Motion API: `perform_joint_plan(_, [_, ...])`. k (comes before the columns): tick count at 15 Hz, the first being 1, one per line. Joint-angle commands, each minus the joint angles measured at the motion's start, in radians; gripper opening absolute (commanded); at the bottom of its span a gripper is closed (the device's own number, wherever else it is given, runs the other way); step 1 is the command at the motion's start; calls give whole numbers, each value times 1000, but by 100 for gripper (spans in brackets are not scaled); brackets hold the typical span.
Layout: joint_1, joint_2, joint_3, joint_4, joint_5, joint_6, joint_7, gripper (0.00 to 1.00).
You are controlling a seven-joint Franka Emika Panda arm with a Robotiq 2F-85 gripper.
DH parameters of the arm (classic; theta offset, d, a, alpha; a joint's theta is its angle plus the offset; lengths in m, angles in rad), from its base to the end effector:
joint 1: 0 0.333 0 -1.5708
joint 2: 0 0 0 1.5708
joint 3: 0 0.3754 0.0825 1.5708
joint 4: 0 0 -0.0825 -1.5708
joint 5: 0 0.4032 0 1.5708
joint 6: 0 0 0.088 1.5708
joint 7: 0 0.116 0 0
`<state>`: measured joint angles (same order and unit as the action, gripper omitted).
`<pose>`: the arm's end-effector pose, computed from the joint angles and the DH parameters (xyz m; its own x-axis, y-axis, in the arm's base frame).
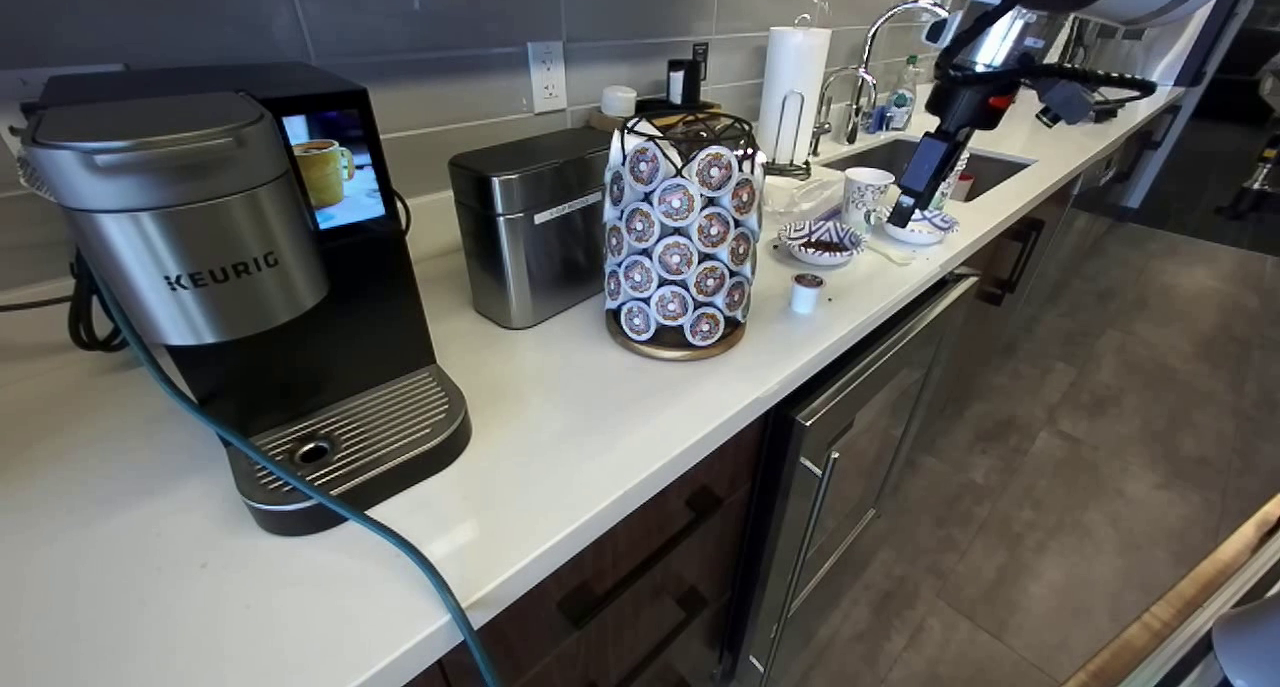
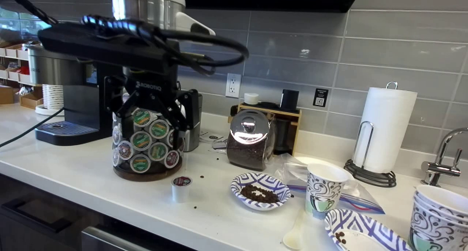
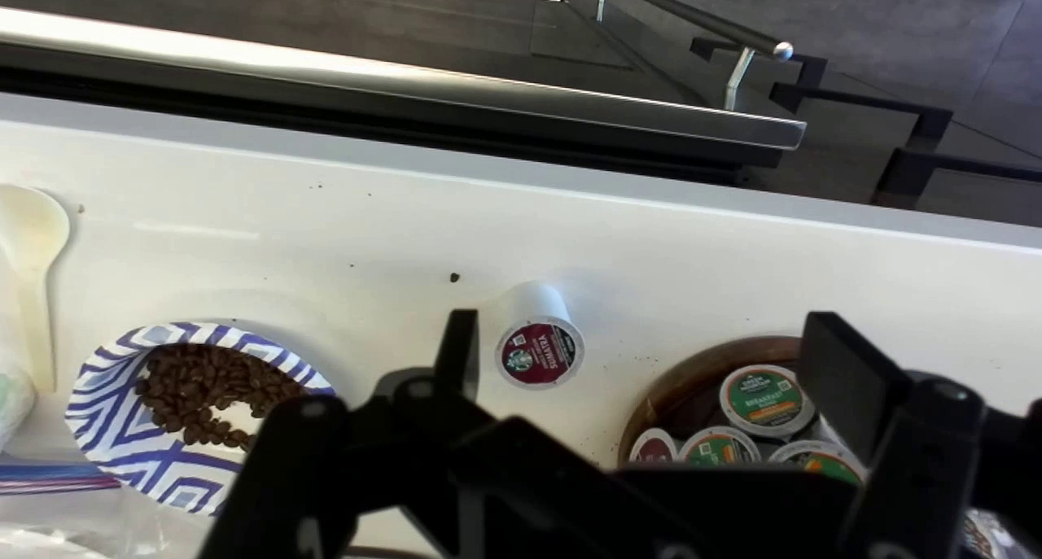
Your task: Put the coffee pod on the rack
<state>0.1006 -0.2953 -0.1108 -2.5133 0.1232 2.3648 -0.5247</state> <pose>0.4454 -0.0035 0.4364 0.8930 0.4108 0.1839 0.4249 -0.9042 -0.0435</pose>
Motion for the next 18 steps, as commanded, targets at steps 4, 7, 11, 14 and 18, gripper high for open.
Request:
perform_joint_plan(4, [-14, 192, 9, 68, 1, 93, -81, 100])
perform_joint_plan(7, [-31, 254, 24, 88, -6, 137, -81, 100])
perform_joint_plan(11, [-47, 324, 48, 116, 3, 193, -75, 100])
perform_joint_plan(14, [-59, 371, 73, 146, 10, 216, -44, 100])
perform_joint_plan(18, [-75, 419, 101, 180, 6, 225, -20, 100])
